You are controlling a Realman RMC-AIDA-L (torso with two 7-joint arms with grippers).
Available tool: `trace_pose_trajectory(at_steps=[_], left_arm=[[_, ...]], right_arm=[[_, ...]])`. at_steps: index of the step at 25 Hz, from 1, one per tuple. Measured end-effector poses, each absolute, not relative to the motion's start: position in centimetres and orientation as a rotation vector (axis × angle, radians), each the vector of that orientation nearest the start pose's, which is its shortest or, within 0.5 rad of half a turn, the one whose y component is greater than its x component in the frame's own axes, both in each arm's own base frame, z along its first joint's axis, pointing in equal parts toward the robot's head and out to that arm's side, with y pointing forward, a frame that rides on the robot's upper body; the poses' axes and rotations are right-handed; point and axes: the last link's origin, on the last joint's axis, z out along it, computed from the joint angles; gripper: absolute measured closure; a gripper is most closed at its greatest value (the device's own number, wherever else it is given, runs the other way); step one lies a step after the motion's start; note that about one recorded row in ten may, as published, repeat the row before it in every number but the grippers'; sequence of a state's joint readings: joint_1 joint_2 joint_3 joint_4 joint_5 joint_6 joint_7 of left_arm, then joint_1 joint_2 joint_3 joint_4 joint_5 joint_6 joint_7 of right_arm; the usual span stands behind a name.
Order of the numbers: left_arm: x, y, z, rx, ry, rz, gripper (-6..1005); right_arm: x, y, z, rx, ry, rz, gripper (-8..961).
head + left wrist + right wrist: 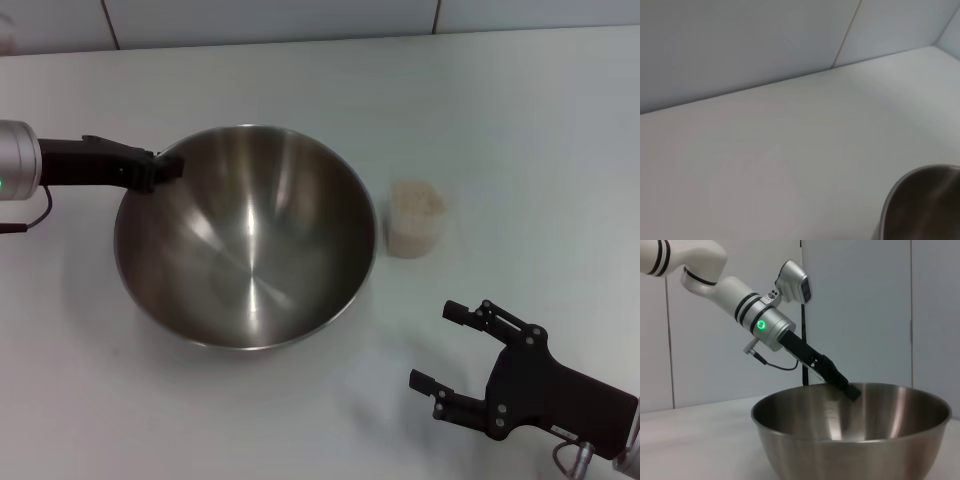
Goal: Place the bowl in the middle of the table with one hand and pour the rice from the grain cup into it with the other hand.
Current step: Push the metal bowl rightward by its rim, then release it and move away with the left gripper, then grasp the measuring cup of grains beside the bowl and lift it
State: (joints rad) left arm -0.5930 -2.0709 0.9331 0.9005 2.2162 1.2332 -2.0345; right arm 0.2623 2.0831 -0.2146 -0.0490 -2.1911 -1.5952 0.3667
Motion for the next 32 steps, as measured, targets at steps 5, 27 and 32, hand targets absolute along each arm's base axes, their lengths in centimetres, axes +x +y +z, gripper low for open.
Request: trace_pose_trajectory(at_steps=[5,27,32], left_arm=[[-24.9,39.0,1.1,-2.500,-0.999,-0.225,953],[-24.9,35.0,7.5,-2.463,-0.525,-0.443,394],[-28.0,31.3,8.3,-2.426,-0.343,-0.533,302]], right_arm=[[32.1,18.9,-7.2,-2.432,0.325,0.879,112],[32.2,19.2,-7.1,-2.395,0.339,0.877,112],[33.0,20.6,-6.0,-2.195,0.427,0.861,112]])
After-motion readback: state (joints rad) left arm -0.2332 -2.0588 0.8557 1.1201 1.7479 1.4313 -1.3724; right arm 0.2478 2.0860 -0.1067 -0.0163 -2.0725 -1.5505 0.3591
